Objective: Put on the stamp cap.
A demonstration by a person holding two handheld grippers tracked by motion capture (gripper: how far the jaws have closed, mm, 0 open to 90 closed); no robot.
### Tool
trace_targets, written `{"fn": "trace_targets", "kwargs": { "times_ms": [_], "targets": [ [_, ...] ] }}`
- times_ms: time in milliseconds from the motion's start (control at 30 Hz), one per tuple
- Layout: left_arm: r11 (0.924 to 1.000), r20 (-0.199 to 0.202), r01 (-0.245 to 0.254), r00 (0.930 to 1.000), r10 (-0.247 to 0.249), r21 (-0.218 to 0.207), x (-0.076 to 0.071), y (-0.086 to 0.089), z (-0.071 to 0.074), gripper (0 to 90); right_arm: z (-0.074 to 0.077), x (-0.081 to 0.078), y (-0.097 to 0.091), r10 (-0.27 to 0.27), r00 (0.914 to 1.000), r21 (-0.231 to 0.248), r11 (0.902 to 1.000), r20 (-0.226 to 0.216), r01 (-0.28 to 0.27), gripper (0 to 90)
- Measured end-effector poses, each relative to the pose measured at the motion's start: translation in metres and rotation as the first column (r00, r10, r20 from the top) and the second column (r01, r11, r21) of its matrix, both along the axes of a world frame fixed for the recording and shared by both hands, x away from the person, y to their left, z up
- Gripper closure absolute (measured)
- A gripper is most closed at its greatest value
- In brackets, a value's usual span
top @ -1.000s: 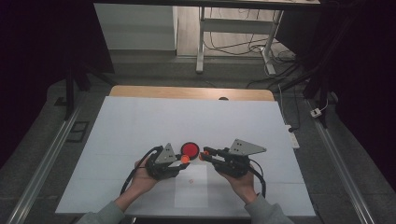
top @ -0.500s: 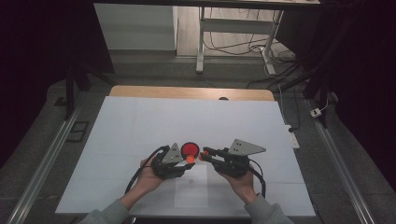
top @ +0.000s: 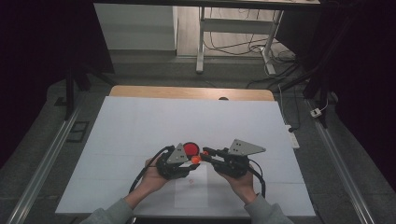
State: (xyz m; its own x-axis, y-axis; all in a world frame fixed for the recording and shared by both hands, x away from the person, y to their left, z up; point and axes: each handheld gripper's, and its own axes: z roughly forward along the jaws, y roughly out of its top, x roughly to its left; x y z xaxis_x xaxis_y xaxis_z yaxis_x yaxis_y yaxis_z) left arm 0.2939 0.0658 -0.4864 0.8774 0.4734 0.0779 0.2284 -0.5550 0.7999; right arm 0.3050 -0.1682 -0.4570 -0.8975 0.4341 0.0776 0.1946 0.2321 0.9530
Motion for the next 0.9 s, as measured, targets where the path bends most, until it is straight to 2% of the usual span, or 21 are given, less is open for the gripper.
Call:
{"fn": "trace_targets", "kwargs": {
  "times_ms": [900],
  "targets": [
    [0.9998,-0.003,0.021,0.9998,-0.021,0.004,0.001,-0.012,-0.001,65.1,-0.003,0.000,0.003,0.005,1.0000,-0.010,0.9999,-0.008,-0.005,72.3]
  ]
}}
